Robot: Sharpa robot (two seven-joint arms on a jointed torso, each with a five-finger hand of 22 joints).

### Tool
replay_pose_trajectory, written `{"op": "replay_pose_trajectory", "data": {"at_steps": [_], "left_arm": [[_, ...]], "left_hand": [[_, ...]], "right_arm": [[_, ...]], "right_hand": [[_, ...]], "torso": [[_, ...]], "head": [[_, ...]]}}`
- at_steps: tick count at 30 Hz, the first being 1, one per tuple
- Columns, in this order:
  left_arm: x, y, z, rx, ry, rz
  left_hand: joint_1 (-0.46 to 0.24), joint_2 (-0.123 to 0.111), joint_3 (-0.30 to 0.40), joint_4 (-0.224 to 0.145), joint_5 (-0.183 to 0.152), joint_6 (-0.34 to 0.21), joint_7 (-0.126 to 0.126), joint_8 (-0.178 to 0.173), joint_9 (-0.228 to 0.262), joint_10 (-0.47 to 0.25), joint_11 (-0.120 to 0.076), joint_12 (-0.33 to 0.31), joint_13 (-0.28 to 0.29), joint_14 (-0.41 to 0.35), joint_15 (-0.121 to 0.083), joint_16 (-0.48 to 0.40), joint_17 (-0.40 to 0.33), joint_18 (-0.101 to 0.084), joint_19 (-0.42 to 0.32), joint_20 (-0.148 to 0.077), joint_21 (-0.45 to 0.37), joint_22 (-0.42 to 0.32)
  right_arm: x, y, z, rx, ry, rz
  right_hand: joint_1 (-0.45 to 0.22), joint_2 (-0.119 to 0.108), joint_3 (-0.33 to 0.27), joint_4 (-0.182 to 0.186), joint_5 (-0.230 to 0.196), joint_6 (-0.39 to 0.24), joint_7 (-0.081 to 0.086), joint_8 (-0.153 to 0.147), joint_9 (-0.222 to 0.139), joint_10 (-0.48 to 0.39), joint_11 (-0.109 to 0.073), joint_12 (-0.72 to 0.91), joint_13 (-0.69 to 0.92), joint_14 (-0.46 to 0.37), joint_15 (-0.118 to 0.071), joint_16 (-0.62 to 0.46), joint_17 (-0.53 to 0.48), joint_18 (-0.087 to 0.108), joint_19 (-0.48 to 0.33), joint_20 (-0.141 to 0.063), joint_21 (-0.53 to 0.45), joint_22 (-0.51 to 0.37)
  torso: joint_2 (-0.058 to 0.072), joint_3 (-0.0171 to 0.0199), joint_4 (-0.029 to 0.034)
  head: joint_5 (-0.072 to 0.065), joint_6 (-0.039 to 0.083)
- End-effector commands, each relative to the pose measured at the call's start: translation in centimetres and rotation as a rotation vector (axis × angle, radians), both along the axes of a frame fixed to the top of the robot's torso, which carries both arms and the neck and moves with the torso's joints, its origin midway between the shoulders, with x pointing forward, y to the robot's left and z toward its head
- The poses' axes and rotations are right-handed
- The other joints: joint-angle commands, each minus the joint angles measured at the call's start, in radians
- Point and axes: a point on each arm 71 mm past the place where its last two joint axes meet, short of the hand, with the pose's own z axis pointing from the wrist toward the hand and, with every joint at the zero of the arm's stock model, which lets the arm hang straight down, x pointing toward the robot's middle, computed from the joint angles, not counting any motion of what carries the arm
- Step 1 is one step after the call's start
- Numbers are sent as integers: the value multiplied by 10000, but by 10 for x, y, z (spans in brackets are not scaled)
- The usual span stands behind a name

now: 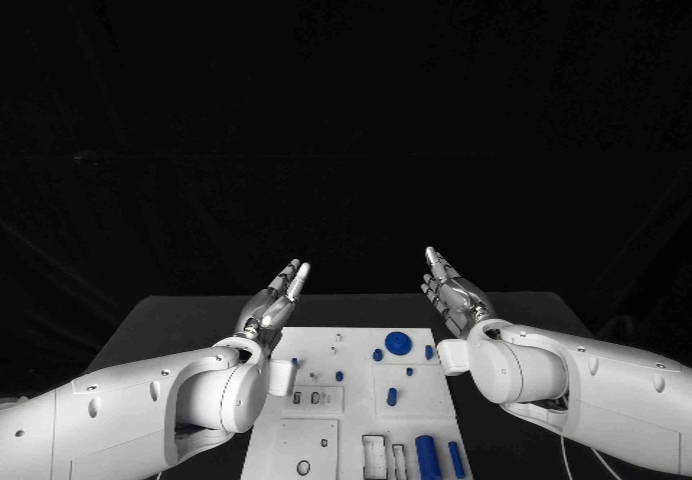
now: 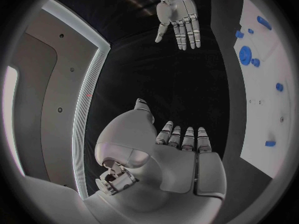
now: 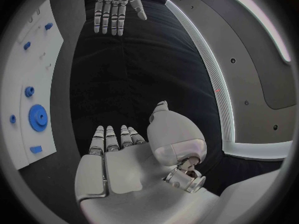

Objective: Assemble the parts on the task board

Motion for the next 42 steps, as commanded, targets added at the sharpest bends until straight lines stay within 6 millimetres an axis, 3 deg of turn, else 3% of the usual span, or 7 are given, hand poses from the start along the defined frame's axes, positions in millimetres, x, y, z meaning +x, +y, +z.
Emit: {"op": "replay_pose_trajectory", "data": {"at_steps": [1, 14, 25, 29, 33, 37, 42], "left_arm": [[-2, -7, 4, -1235, 43, -777], [-3, 12, 5, -1253, -1219, -1425], [-7, 33, 15, -475, -2062, -1409], [-11, 40, 25, -157, -2720, -1578], [-17, 45, 36, 212, -3395, -1811], [-23, 45, 46, 515, -3946, -2196], [-29, 45, 51, 695, -4237, -2520]], "left_hand": [[133, -86, -71, -7, 50, 69, -70, 60, 10, 5, -112, -36, -10, 26, -12, -37, -17, 167, -5, 88, -38, -16], [292, -141, -34, -13, 135, 164, -193, 75, 22, 5, -240, -36, -10, 26, -77, -37, -17, 260, -5, 126, -38, -16], [513, -112, 53, -4, 181, 372, -52, 99, 44, 5, -103, -36, -10, 26, 49, -37, -17, 354, -5, 361, -38, -16], [788, -136, 118, -5, 240, 695, -42, 134, 75, 5, -100, -36, -10, 26, 96, -37, -17, 454, -5, 604, -38, -16], [940, -160, 140, -2, 283, 891, -61, 147, 91, 23, -131, -30, -4, 26, 113, -37, -17, 521, -5, 753, -38, -16], [1094, -180, 154, 3, 373, 1028, -45, 148, 97, 62, -117, -19, 7, 26, 199, -37, -17, 594, -5, 995, -38, -16], [1350, -193, 206, -5, 805, 1099, -12, 148, 99, 83, -82, -14, 13, 26, 346, -37, -17, 613, -5, 1234, -38, -16]], "right_arm": [[-2, 9, -2, 1642, 1040, 1430], [4, 9, 1, 1655, 724, 3331], [16, 12, 23, -1115, -1603, 4581], [21, 10, 43, -3015, -2971, 4808], [25, 10, 66, -5889, -4831, 5033], [21, 12, 90, -9781, -7281, 5224], [11, 21, 103, -13326, -8699, 5660]], "right_hand": [[113, -6, -36, 0, 58, -2, 80, -37, -16, 6, 99, -36, -13, 1, -1482, -30, -12, 73, 2, -256, -54, -13], [860, -128, 224, -119, 378, 372, 785, 94, 89, 6, 823, -36, -13, 1, 658, -30, -12, -337, 2, 1310, -54, -13], [2751, -566, 683, -851, 1694, 1085, 1325, 391, 203, 19, 1442, -23, -4, 346, 1964, 121, 95, -83, 792, 2852, 417, 259], [3658, -715, 888, -1404, 2242, 1673, 1675, 584, 279, 242, 1789, 121, 75, 3019, 2398, 1027, 620, -46, 2940, 3235, 1342, 667], [4509, -856, 1306, -1916, 2062, 2329, 1960, 780, 356, 879, 2144, 422, 208, 7475, 2248, 2492, 1359, 20, 7076, 3146, 2928, 1277], [5157, -1092, 1827, -2244, 1539, 4723, 2321, 1594, 699, 3908, 2501, 1616, 647, 10947, 1057, 3751, 2029, 162, 10292, 2209, 4014, 1641], [5874, -1427, 2418, -2719, 2258, 7770, 1767, 2569, 1210, 7530, 2402, 2640, 1029, 13288, 179, 5347, 2932, 134, 12428, 1228, 5211, 2241]], "torso": [[1, 0, -2], [112, -49, 1], [715, -73, 13], [1038, -77, 104], [1365, -91, 192], [1637, -69, 397], [1953, -35, 512]], "head": [[0, -3], [178, -30], [129, -61], [9, -78], [-9, -208], [-85, -490], [-152, -655]]}}
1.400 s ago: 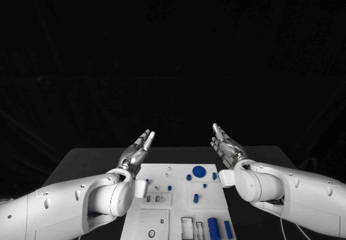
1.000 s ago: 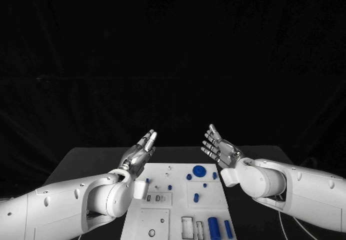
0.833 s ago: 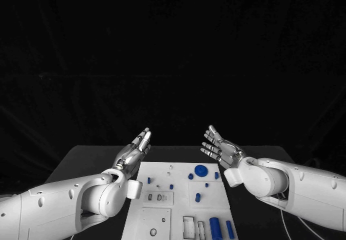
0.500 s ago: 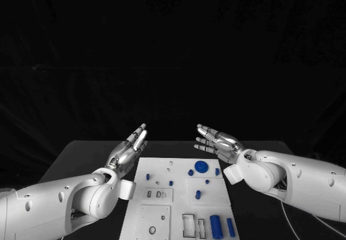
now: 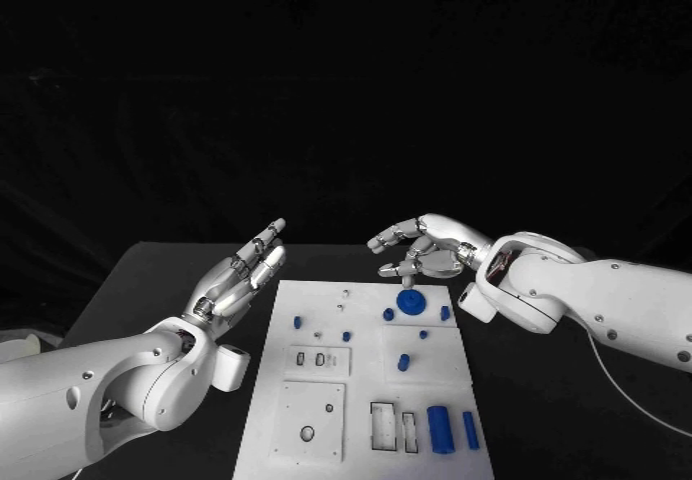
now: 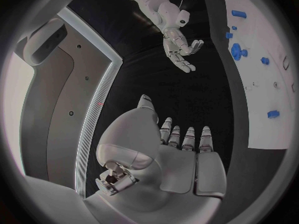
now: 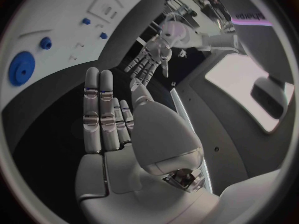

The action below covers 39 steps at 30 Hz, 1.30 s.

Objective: Assemble the parts on the task board

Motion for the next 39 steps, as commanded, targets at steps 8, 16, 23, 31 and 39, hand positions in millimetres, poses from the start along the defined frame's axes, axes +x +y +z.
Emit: {"op": "replay_pose_trajectory", "data": {"at_steps": [8, 16, 23, 31, 39], "left_arm": [[-10, -5, 16, 214, -1415, -706], [-17, -4, 19, 291, -1573, -766], [-20, -1, 20, 415, -1593, -785], [-19, 0, 16, 523, -1443, -819], [-16, 1, 14, 567, -1399, -829]], "left_hand": [[536, -26, 173, 11, 795, 139, 54, 68, 15, 63, 49, -9, 13, 15, 203, -37, -11, 154, -1, 239, -38, -17], [782, -54, 216, 13, 1177, 235, 114, 78, 24, 90, 104, -3, 20, 15, 276, -37, -11, 154, 2, 478, -35, -15], [962, -38, 266, 17, 1427, 266, 153, 79, 25, 104, 150, 0, 23, 15, 324, -37, -11, 156, 16, 624, -22, -5], [1251, -10, 358, 13, 1794, 332, 225, 87, 32, 126, 218, 5, 28, 15, 383, -37, -11, 159, 31, 710, -10, 5], [1291, 19, 379, 21, 1830, 333, 245, 86, 32, 135, 250, 8, 31, 15, 401, -37, -11, 159, 33, 728, -9, 6]], "right_arm": [[-23, 16, 13, -6921, -4763, -45], [-33, 18, 18, -7811, -5492, -256], [-36, 17, 14, -8446, -5697, -390], [-34, 12, 6, -8766, -5327, -436], [-31, 5, -5, -8748, -5027, -473]], "right_hand": [[37, -900, 1514, -88, -712, 1456, -260, -552, 75, 1486, -153, -844, -306, 1059, -511, 2396, 1650, 21, 1036, -494, 1780, 1285], [-202, -1526, 2767, 61, -517, 2146, -224, -825, 246, 2163, -211, -1169, -303, 1256, -591, 4129, 3391, 40, 833, -560, 2772, 2215], [-451, -1833, 3098, 147, -590, 2101, -166, -995, 350, 2215, -330, -1270, -283, 1205, -661, 4338, 3599, 40, 653, -594, 3047, 2531], [-705, -2028, 3354, 384, -1001, 2394, 274, -1006, 491, 2401, -201, -1266, -228, 1198, -590, 4471, 3742, 29, 501, -549, 3240, 2803], [-732, -2099, 3475, 440, -1031, 2416, 421, -1089, 499, 2548, -82, -1237, -210, 1195, -521, 4553, 3846, 25, 430, -503, 3312, 2920]], "torso": [[814, -22, 329], [980, -25, 493], [1002, -3, 570], [885, -51, 538], [795, -68, 564]], "head": [[-388, -545], [-553, -897], [-579, -1059], [-574, -1204], [-588, -1321]]}}
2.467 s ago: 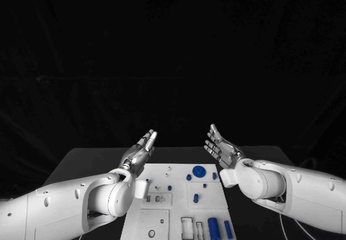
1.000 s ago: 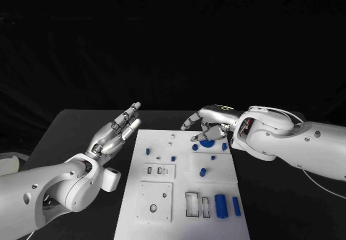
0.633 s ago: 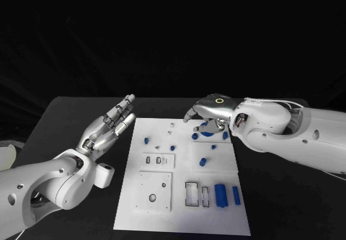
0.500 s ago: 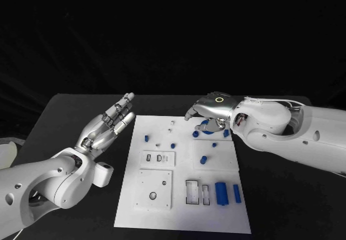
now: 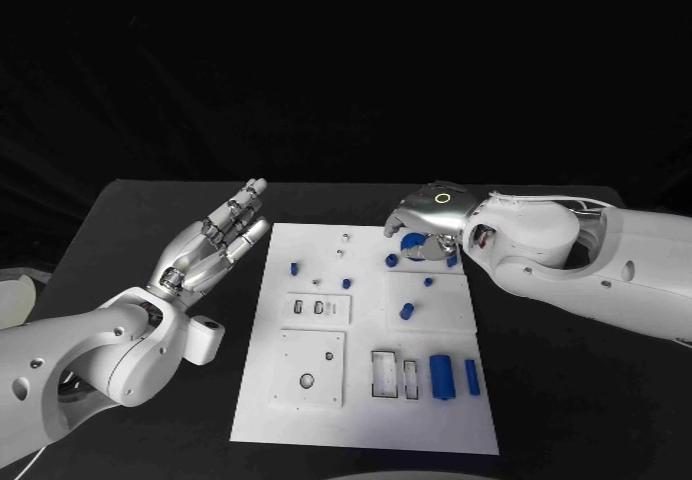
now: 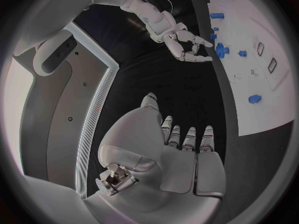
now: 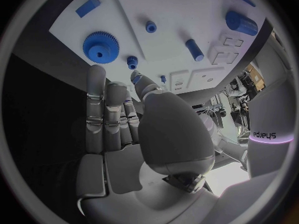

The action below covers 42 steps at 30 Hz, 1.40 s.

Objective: Assemble the parts on the task board

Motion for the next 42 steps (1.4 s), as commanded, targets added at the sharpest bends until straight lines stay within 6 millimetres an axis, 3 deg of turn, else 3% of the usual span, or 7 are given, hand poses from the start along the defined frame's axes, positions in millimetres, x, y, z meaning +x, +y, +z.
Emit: {"op": "replay_pose_trajectory", "data": {"at_steps": [1, 6, 9, 13, 18, 25, 42], "left_arm": [[-1, -3, 4, -182, -415, -286], [0, -2, 3, -165, -371, -312], [1, -2, 3, -162, -379, -309], [1, -4, 3, -180, -407, -329], [0, -5, 3, -194, -411, -344], [1, -4, 2, -171, -393, -308], [3, -3, 0, -212, -210, -292]], "left_hand": [[110, 1, 76, -12, 62, 50, 33, 47, 12, 11, 57, 8, 17, -9, 73, -37, -15, 160, -24, 77, -9, 6], [151, 30, 92, -6, 87, 74, 100, 50, 15, 14, 132, 8, 17, -9, 116, -37, -15, 160, -23, 102, -8, 6], [161, 39, 96, -5, 95, 76, 122, 50, 15, 14, 158, 8, 17, -9, 128, -37, -15, 160, -23, 109, -8, 7], [194, 63, 107, -4, 129, 70, 145, 48, 14, -63, 163, -12, -3, -9, 133, -37, -15, 160, -21, 121, -7, 7], [210, 70, 108, -3, 138, 78, 137, 49, 15, -92, 144, -19, -10, -9, 129, -37, -15, 161, -16, 124, -3, 10], [234, 91, 119, -5, 194, 127, 152, 56, 21, -97, 151, -20, -11, -9, 124, -37, -15, 163, -14, 127, -1, 12], [301, 131, 147, -8, 299, 164, 217, 61, 25, -84, 220, -15, -7, -9, 149, -37, -15, 163, -10, 151, 2, 14]], "right_arm": [[1, -3, -5, -224, 21, -114], [3, -4, -11, -154, 168, -95], [4, -3, -16, -59, 225, -50], [6, -3, -24, 65, 305, -9], [8, -3, -32, 281, 295, 20], [9, -3, -40, 499, 344, 90], [19, 3, -58, 692, 825, 168]], "right_hand": [[-37, -91, 81, 0, -46, -51, 80, -95, 3, 116, 9, 1, 18, -5, 58, 22, -10, 25, -87, 48, 48, 43], [-35, -99, 147, 20, -47, -113, 105, -173, -23, 191, 25, 12, 22, -64, 81, -52, -107, 24, -138, 75, 66, 91], [-44, -96, 252, 55, -63, -72, 117, -213, -34, 432, 25, 101, 53, -297, 101, -456, -607, 30, -270, 105, 39, 135], [-41, -88, 312, 66, -48, -22, 125, -217, -33, 518, 28, 125, 60, -200, 100, -191, -235, 36, -289, 111, 53, 168], [-85, -85, 406, 112, -3, 48, 151, -236, -36, 594, 49, 128, 52, -20, 98, 171, 206, 33, -240, 111, 176, 313], [-128, -53, 548, 162, 90, 149, 174, -253, -37, 724, 72, 150, 46, 143, 111, 578, 706, -53, -53, 120, 636, 924], [-76, 47, 1007, 166, 246, 457, 156, -224, -5, 1020, 72, 160, -5, 241, 121, 1038, 1233, -153, 81, 132, 1266, 1767]], "torso": [[-58, -12, 21], [-119, -29, 18], [-136, -43, 18], [-182, -41, 28], [-206, -59, 11], [-254, -54, 24], [-294, -80, 12]], "head": [[-1, -80], [54, -301], [64, -353], [36, -437], [57, -473], [92, -548], [79, -631]]}}
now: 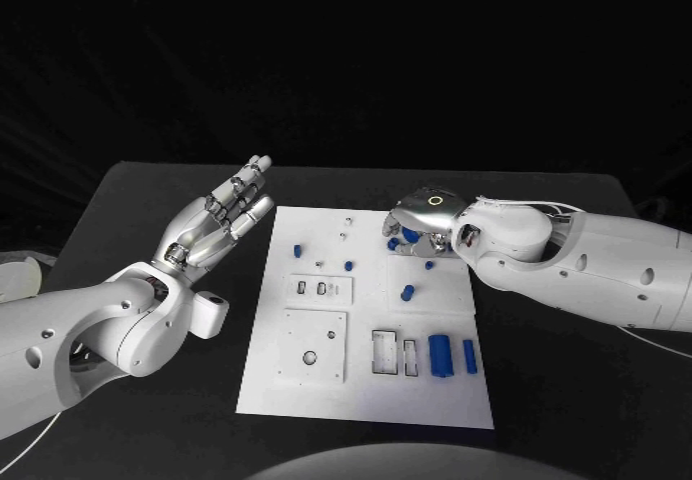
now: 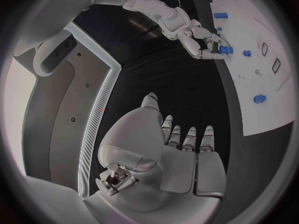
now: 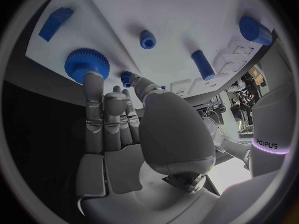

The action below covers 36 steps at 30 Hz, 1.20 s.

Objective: Assemble the parts on the task board

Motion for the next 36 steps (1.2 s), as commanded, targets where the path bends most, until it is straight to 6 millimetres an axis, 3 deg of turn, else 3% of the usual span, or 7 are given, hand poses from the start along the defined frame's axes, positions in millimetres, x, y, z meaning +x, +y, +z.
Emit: {"op": "replay_pose_trajectory", "data": {"at_steps": [1, 11, 19, 30, 36], "left_arm": [[0, -2, 2, -246, -198, -235], [2, -1, 0, -239, -97, -215], [2, 2, -1, -202, -33, -174], [4, 4, -3, -123, 68, -115], [5, 0, -5, -125, 116, -198]], "left_hand": [[126, 30, 62, 6, 69, 8, 61, 62, 9, -27, 64, -15, -5, -9, 83, -37, -17, 162, -9, 82, 2, 14], [201, 52, 88, 3, 176, 51, 104, 67, 15, -17, 110, -12, -2, -9, 105, -37, -17, 163, 0, 106, 10, 20], [294, 86, 126, -1, 229, 88, 146, 71, 19, 0, 155, -8, 3, -9, 145, -37, -17, 170, 30, 170, 33, 36], [449, 100, 175, -11, 342, 135, 182, 76, 23, 19, 195, -3, 8, -9, 207, -37, -17, 178, 76, 267, 67, 58], [492, 107, 191, -12, 377, 151, 197, 78, 25, 25, 210, -1, 9, -9, 228, -37, -17, 178, 89, 288, 76, 64]], "right_arm": [[0, 1, -3, 144, 136, 149], [4, 3, -11, 325, 414, 172], [3, 5, -7, 908, 58, 442], [7, 21, 33, 1724, -432, 638], [20, 43, 39, 1584, -420, 699]], "right_hand": [[-12, 116, 125, -3, 36, 119, -13, 0, 24, 125, 0, 43, -20, 84, -6, 71, 60, -157, 75, -10, 87, 116], [17, 308, 544, 2, 154, 553, -51, 147, 130, 579, -40, 55, -72, 75, 15, 216, 207, -209, 77, 4, 420, 583], [346, 509, 902, -331, 77, 1171, -134, 469, 380, 1431, -190, 166, -83, 51, 62, 265, 248, -241, 35, 40, 668, 945], [325, 415, 918, -422, -108, 1237, -77, 500, 479, 1656, -153, 56, -131, 83, 132, 358, 366, -274, 43, 91, 856, 1216], [265, 353, 887, -413, -152, 1202, -73, 473, 492, 1654, -140, -13, -146, 87, 146, 382, 395, -275, 31, 108, 888, 1268]], "torso": [[-10, -4, -2], [-43, -9, -7], [-60, -29, -31], [-67, -39, -2], [-67, -42, 64]], "head": [[-11, -29], [16, -139], [126, -162], [212, -167], [124, -220]]}}
